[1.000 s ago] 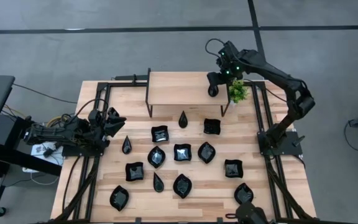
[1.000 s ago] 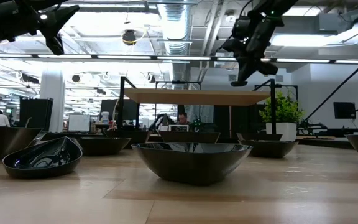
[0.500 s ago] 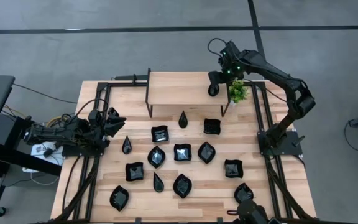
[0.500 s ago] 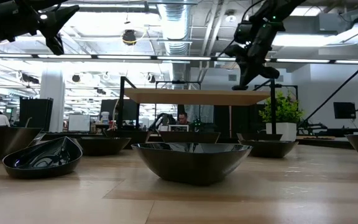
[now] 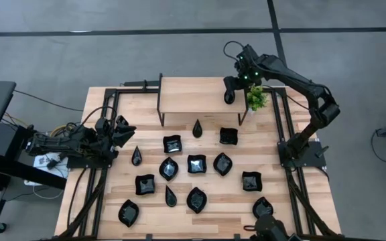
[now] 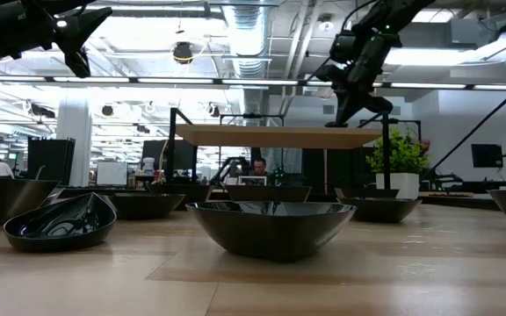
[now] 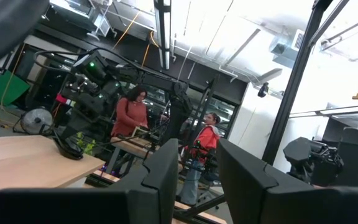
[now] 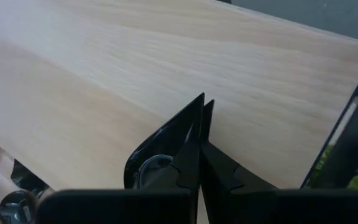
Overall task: Pick & Place Mini shaped plates
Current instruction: Stack the drop-shaped plate on top of the drop-shaped plate on the shelf
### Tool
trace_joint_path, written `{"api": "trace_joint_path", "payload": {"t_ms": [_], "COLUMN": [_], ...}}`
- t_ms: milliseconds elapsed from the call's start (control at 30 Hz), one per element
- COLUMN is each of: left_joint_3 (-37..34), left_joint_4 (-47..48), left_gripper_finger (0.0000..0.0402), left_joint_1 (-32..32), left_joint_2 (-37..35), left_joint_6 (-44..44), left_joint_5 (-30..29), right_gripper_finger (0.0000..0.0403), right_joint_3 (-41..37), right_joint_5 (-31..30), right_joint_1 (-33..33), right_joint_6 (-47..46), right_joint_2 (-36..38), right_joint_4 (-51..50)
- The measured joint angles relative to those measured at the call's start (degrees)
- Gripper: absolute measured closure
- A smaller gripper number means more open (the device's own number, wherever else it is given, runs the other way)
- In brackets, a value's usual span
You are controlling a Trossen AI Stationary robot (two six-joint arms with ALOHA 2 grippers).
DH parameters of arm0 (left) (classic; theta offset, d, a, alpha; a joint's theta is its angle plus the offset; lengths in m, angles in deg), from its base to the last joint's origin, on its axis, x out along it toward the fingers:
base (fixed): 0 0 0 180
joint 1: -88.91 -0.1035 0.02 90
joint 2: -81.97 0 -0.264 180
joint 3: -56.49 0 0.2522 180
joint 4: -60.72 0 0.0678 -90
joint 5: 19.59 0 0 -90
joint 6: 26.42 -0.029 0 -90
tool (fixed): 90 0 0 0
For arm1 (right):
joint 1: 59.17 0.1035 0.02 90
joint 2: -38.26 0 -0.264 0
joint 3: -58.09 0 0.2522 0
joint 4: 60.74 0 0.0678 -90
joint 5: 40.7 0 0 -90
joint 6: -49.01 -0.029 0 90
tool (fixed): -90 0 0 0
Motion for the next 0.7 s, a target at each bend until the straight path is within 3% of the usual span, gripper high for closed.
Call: {"api": "trace_joint_path", "payload": {"t_ms": [533,700], "left_joint_3": [0.0,0.0], "left_joint_4": [0.0,0.0], "left_gripper_finger": [0.0290,0.0290], "left_joint_1": [0.0,0.0], "left_joint_2": [0.0,0.0], "left_joint_6": [0.0,0.0], "left_joint_5": [0.0,0.0], "right_gripper_finger": [0.0403,0.0384], "right_joint_3": [0.0,0.0], "right_joint_5": [-0.3,-0.4], "right_joint_1": [0.0,0.0], "right_joint_6": [0.3,0.3], "right_joint_2": [0.0,0.0], "right_joint_4": [-0.2,-0.4]}}
